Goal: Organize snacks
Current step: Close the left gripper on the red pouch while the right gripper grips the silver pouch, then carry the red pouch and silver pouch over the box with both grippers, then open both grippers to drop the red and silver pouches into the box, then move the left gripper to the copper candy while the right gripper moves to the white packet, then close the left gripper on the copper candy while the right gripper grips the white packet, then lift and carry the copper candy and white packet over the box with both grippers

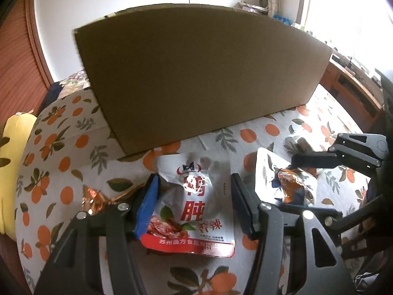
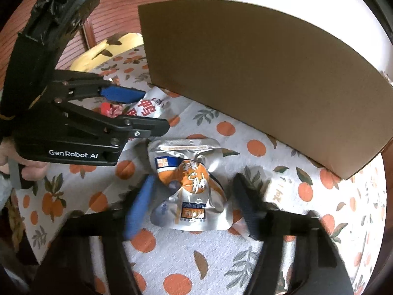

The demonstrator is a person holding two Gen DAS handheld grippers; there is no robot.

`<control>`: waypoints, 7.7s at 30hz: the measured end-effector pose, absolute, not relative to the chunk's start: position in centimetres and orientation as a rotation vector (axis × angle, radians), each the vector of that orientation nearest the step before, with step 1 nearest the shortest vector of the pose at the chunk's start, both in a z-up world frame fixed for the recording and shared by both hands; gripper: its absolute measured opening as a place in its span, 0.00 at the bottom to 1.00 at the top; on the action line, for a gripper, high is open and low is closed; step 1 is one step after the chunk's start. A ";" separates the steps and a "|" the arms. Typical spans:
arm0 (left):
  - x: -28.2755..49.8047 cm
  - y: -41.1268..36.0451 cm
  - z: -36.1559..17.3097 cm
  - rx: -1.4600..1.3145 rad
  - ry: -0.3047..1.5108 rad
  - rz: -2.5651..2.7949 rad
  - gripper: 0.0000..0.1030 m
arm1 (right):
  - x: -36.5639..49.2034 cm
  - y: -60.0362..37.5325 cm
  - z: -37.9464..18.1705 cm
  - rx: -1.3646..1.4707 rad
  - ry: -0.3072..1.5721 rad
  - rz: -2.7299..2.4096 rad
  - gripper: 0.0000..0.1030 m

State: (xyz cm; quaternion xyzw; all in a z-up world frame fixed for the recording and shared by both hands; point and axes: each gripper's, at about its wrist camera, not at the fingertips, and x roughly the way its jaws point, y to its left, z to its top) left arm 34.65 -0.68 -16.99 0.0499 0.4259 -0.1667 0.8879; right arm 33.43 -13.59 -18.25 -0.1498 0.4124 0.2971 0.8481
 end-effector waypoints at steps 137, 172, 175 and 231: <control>31.6 6.1 -15.1 -0.011 0.821 -0.235 0.66 | 34.9 -18.8 -17.8 -0.142 0.889 0.368 0.23; 36.6 5.6 -16.6 -0.170 0.935 -0.007 0.65 | 33.8 -20.5 -18.1 -0.170 0.862 0.417 0.20; 36.9 5.9 -16.7 -0.199 0.927 0.006 0.64 | 33.8 -20.4 -18.1 -0.175 0.859 0.414 0.20; 24.2 -0.5 -7.8 -0.018 0.732 -0.333 0.19 | 26.7 -21.9 -11.4 -0.101 0.805 0.362 0.19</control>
